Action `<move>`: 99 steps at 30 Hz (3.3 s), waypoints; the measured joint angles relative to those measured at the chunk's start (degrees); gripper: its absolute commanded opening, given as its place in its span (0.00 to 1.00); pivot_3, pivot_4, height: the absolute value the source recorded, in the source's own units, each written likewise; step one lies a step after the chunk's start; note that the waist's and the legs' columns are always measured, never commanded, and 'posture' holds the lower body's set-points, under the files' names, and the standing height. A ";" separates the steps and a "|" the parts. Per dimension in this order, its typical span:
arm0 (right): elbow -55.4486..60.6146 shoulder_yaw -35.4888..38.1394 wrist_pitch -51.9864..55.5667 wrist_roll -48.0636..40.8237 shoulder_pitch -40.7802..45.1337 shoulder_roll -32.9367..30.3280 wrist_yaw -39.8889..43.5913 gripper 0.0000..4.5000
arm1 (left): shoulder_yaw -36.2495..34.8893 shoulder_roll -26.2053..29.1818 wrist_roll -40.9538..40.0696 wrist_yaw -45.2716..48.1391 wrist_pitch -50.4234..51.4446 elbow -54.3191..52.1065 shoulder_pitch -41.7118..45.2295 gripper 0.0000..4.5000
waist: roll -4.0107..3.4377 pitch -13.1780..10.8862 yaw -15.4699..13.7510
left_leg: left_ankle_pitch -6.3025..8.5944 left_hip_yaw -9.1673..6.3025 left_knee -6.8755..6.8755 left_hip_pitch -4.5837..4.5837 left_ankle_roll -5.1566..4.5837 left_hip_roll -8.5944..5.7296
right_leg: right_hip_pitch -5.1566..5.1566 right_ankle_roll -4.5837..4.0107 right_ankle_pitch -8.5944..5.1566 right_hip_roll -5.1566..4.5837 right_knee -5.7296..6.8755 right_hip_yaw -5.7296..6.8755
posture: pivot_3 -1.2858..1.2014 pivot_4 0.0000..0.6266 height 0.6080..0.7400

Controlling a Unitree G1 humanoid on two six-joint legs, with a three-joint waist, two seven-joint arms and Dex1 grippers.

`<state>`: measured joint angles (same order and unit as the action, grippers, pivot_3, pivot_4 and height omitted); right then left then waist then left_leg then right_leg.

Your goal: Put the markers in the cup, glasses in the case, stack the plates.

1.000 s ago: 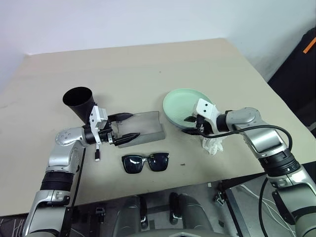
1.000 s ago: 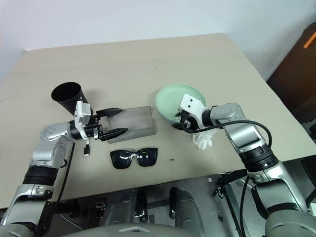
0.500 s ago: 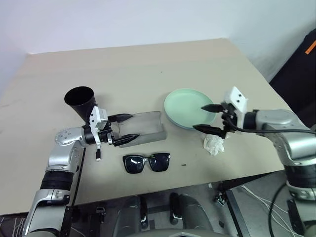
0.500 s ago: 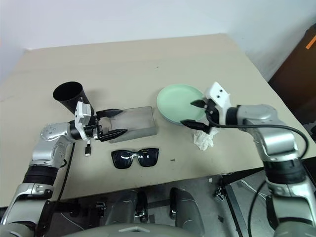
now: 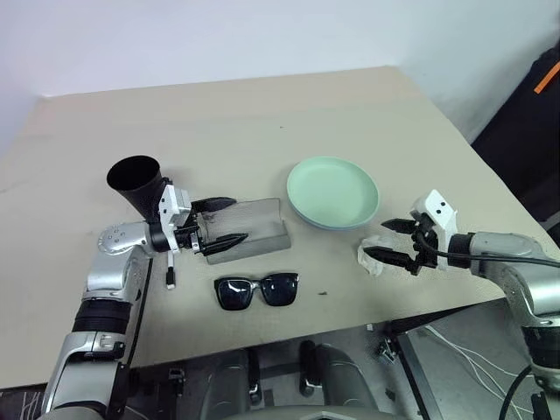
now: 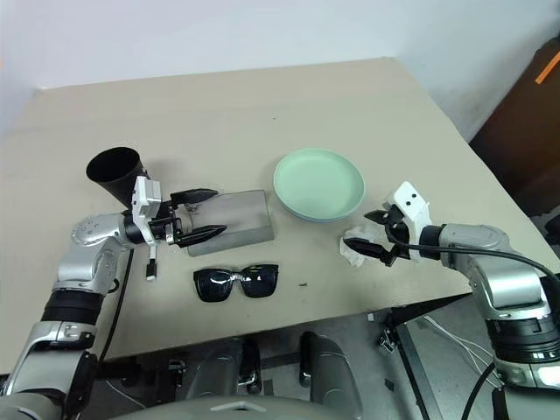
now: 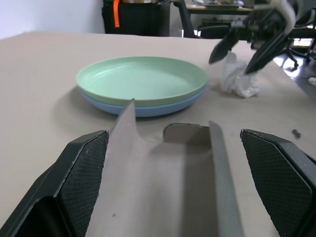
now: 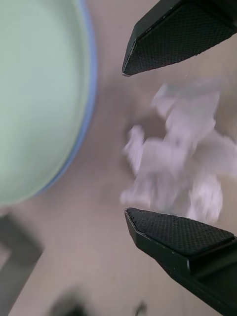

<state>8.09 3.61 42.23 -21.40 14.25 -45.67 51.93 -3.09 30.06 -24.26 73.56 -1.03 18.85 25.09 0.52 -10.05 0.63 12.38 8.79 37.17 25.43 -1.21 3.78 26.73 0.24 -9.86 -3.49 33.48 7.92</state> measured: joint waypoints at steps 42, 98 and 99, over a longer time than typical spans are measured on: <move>-26.42 -7.81 -6.07 5.43 30.26 11.61 -6.29 0.70 | -1.07 1.44 0.08 -2.89 -3.44 0.43 -3.03 1.00 | -0.02 -0.01 -0.91 | 0.02 0.45 0.35 0.13 -0.31 -0.04 | 0.46 0.09 0.07 -0.21 0.86 -0.14 | 0.52 0.24 1.00; -24.39 -44.13 7.89 4.63 45.06 27.01 32.17 0.99 | -13.67 10.44 -5.20 -7.73 2.15 -21.86 -28.64 1.00 | -0.10 -0.04 0.16 | 0.13 0.46 0.19 0.33 -0.13 0.07 | 0.74 -0.16 -0.03 -0.29 0.67 -0.16 | 0.52 0.24 1.00; -24.88 -44.22 7.73 5.05 45.13 27.29 32.28 0.99 | -13.67 10.44 -5.20 -7.87 2.22 -22.07 -28.60 1.00 | -0.10 -0.04 0.19 | 0.13 0.49 0.17 0.33 -0.13 0.06 | 0.76 -0.16 -0.02 -0.30 0.67 -0.16 | 0.52 0.24 1.00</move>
<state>-16.79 -40.60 49.96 -16.35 59.39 -18.38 84.21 -16.76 40.50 -29.46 65.69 1.19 -3.22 -3.51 0.43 -10.09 0.81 12.50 9.28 37.34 25.76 -1.35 3.84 27.48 0.08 -9.88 -3.79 34.15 7.76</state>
